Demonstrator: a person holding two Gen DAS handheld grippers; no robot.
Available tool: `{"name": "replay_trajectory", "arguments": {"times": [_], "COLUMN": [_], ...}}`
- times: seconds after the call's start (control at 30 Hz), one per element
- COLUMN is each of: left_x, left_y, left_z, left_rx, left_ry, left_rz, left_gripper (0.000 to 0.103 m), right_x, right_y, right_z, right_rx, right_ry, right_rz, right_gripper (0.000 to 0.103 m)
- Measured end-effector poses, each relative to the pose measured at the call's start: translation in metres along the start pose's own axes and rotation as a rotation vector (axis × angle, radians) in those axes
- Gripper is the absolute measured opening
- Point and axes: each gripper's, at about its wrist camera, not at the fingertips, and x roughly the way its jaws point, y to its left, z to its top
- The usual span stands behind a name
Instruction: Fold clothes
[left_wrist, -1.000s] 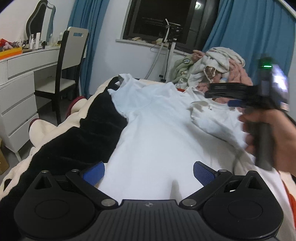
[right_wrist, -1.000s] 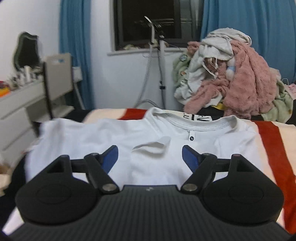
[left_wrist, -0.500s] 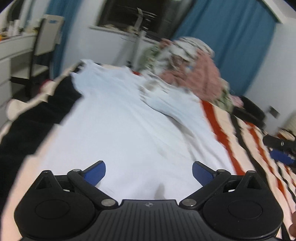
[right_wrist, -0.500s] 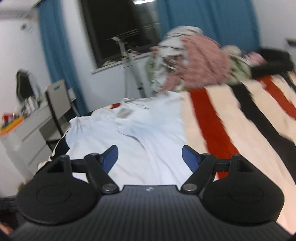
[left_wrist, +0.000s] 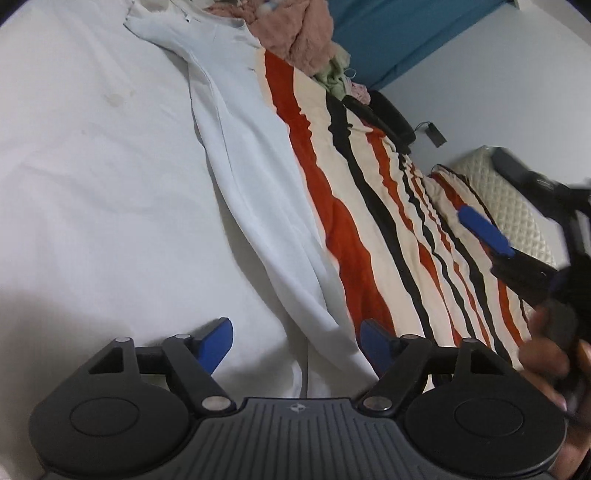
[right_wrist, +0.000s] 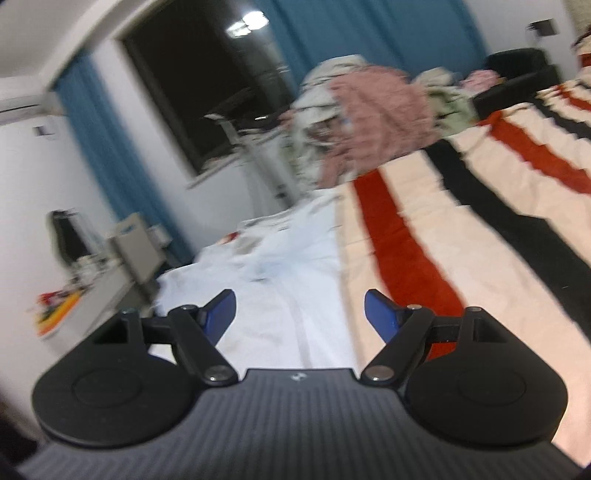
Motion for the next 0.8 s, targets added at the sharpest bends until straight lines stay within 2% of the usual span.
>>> {"name": "replay_trajectory", "arguments": {"times": [0.17, 0.3, 0.37, 0.47, 0.5, 0.53, 0.57, 0.7, 0.8], "left_x": [-0.001, -0.002, 0.000, 0.002, 0.003, 0.003, 0.002, -0.026, -0.056], "left_y": [0.007, 0.008, 0.006, 0.006, 0.006, 0.006, 0.006, 0.006, 0.013], "left_z": [-0.002, 0.000, -0.002, -0.006, -0.007, -0.008, -0.008, -0.010, -0.012], "left_rx": [-0.051, -0.057, -0.041, -0.021, -0.014, -0.012, -0.009, -0.011, -0.048], "left_ry": [0.003, 0.029, 0.051, 0.052, 0.051, 0.050, 0.047, -0.013, -0.057], "left_rz": [-0.043, -0.077, -0.071, -0.041, -0.030, -0.029, -0.040, -0.069, -0.075], "left_gripper": [0.077, 0.077, 0.069, 0.049, 0.034, 0.014, 0.004, 0.002, 0.002], "right_x": [-0.017, -0.025, -0.025, -0.020, -0.020, -0.020, -0.020, -0.023, -0.022], "right_y": [0.004, 0.013, 0.012, 0.007, 0.005, 0.003, 0.000, -0.007, -0.009], "right_z": [-0.022, -0.027, -0.028, -0.029, -0.028, -0.028, -0.028, -0.028, -0.031], "right_rx": [0.032, -0.016, -0.013, 0.013, 0.024, 0.036, 0.051, 0.098, 0.099], "right_ry": [0.019, -0.038, -0.061, -0.060, -0.063, -0.067, -0.072, -0.080, -0.066], "right_rz": [0.101, 0.059, 0.060, 0.023, 0.003, -0.011, -0.018, -0.054, -0.072], "right_gripper": [0.079, 0.080, 0.080, 0.080, 0.080, 0.080, 0.080, 0.080, 0.080]}}
